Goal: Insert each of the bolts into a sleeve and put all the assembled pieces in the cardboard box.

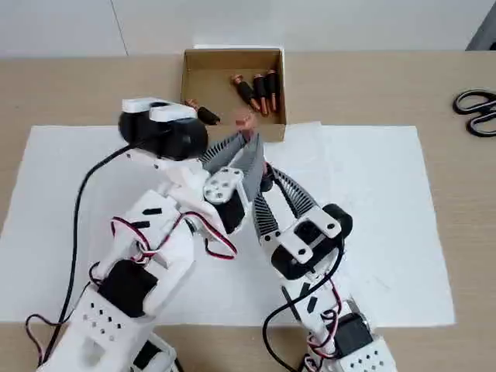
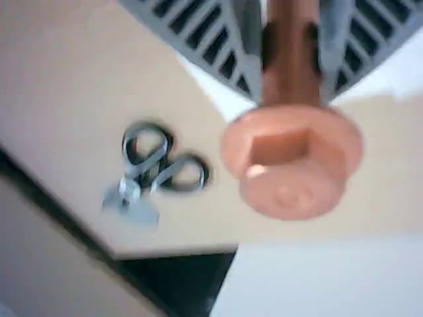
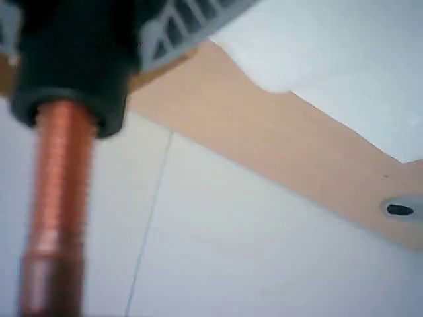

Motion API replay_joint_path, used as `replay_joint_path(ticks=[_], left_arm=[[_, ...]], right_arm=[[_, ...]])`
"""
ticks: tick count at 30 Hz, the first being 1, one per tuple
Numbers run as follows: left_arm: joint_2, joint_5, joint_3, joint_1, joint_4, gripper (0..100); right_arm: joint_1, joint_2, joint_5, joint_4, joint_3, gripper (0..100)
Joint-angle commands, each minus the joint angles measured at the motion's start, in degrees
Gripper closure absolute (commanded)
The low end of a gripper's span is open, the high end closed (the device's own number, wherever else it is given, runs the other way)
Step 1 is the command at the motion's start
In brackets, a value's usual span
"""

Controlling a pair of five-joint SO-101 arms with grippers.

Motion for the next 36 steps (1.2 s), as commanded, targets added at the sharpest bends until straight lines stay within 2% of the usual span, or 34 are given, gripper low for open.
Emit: replay_joint_path(ticks=[1,6,12,20,22,27,30,33,36], left_arm=[[-1.1,0.5,-1.0,1.8,2.8,99],[-0.7,-0.3,-1.1,1.9,2.6,99],[-1.0,-17.5,-1.5,2.1,2.7,99],[-1.1,-17.8,-2.1,1.8,3.1,99],[-0.9,-17.9,-3.3,1.7,5.4,99],[-0.7,-18.0,-4.4,1.7,12.8,84],[-0.7,-18.0,-4.3,1.7,14.2,75],[-1.1,-17.9,-4.5,1.7,13.8,74],[-1.2,-18.0,-4.7,1.0,10.2,74]], right_arm=[[0.7,-1.3,0.4,-1.5,0.3,99.4],[0.7,-1.3,0.4,-1.5,0.3,99.4],[0.7,-1.3,0.4,-1.5,0.3,99.4],[0.7,-1.3,0.4,-1.2,0.3,99.4],[0.7,-1.3,0.4,-1.2,0.3,99.4],[0.7,-1.3,0.4,-1.1,0.3,99.4],[0.7,-1.3,0.4,-1.1,0.3,99.4],[0.7,-1.3,0.4,-1.1,0.3,99.4],[0.7,-1.3,0.4,-1.1,0.3,99.4]])
